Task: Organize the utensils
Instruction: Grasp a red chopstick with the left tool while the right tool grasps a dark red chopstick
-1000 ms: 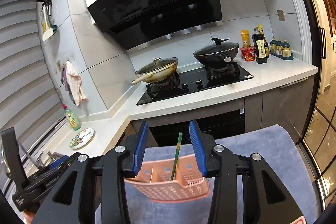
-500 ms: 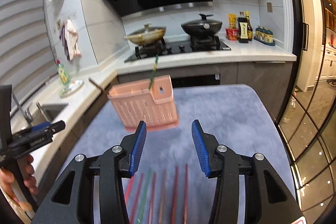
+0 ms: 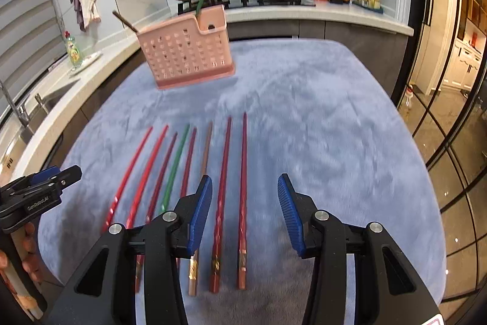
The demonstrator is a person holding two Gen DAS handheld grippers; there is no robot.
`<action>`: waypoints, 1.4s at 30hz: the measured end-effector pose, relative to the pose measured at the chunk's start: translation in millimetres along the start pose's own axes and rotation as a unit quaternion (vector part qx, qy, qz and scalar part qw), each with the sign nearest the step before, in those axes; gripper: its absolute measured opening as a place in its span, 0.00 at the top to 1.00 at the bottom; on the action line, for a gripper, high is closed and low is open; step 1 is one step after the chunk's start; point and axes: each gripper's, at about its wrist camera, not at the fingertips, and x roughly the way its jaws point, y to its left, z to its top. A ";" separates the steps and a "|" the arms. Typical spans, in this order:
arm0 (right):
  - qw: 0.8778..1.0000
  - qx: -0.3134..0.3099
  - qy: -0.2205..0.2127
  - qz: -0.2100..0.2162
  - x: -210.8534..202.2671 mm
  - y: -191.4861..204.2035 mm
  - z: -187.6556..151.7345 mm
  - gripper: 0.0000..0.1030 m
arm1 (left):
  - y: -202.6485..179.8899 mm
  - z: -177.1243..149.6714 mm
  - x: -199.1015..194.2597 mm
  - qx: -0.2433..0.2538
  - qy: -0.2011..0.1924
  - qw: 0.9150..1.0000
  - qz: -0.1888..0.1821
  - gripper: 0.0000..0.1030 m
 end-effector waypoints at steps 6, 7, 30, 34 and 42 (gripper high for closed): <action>1.000 0.002 0.026 -0.003 13.0 -1.3 -23.3 0.66 | -5.6 -24.8 4.3 0.004 0.017 1.000 -0.004 0.40; 1.000 0.002 0.029 -0.002 14.6 -1.5 -25.3 0.67 | -6.8 -27.8 4.2 0.006 0.017 1.000 -0.004 0.40; 0.998 0.000 0.066 0.010 37.5 3.4 -42.9 0.88 | -14.9 -55.6 26.9 0.005 0.065 0.998 -0.024 0.43; 0.998 0.000 0.066 0.011 39.0 3.5 -43.2 0.88 | -14.5 -54.7 28.1 0.006 0.063 0.998 -0.021 0.49; 0.998 -0.004 0.066 0.009 40.4 3.4 -43.9 0.89 | -14.8 -54.1 27.4 0.012 0.064 0.998 -0.026 0.72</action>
